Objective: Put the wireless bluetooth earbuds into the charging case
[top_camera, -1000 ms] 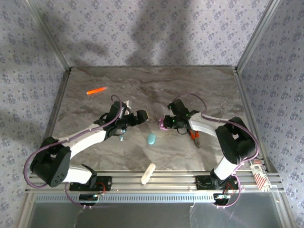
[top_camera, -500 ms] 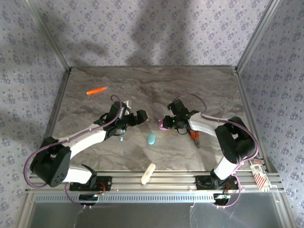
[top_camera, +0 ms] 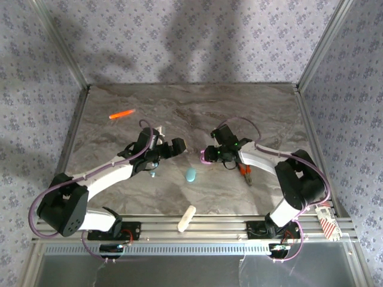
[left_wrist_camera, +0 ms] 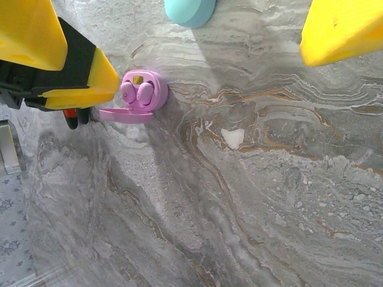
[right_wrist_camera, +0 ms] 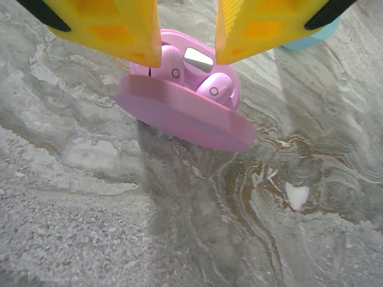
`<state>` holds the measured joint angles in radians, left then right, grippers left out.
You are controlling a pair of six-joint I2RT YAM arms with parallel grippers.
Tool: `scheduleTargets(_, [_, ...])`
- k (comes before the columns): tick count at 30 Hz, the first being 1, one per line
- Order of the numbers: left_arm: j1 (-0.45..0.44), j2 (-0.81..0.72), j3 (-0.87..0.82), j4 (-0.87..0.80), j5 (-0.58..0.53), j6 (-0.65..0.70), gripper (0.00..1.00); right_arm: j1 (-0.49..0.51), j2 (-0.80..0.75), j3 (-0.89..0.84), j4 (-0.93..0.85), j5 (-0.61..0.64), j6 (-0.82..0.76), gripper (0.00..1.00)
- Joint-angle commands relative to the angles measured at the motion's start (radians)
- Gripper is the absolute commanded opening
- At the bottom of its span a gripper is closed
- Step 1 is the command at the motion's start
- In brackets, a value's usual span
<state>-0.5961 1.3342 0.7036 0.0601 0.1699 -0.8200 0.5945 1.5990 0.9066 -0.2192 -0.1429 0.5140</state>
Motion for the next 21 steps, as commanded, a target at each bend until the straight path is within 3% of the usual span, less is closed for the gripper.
scheduleTargets(1, [-0.002, -0.032, -0.008, -0.005, -0.009, 0.017, 1.00, 0.007, -0.057, 0.028, -0.055, 0.025, -0.016, 0.31])
scheduleTargets(9, [-0.005, -0.079, -0.016, -0.030, 0.000, 0.019, 1.00, 0.008, -0.171, -0.003, -0.105, 0.061, -0.015, 0.30])
scheduleTargets(21, [-0.030, -0.150, -0.066, -0.060, 0.046, 0.030, 1.00, 0.038, -0.183, 0.025, -0.154, 0.083, -0.022, 0.24])
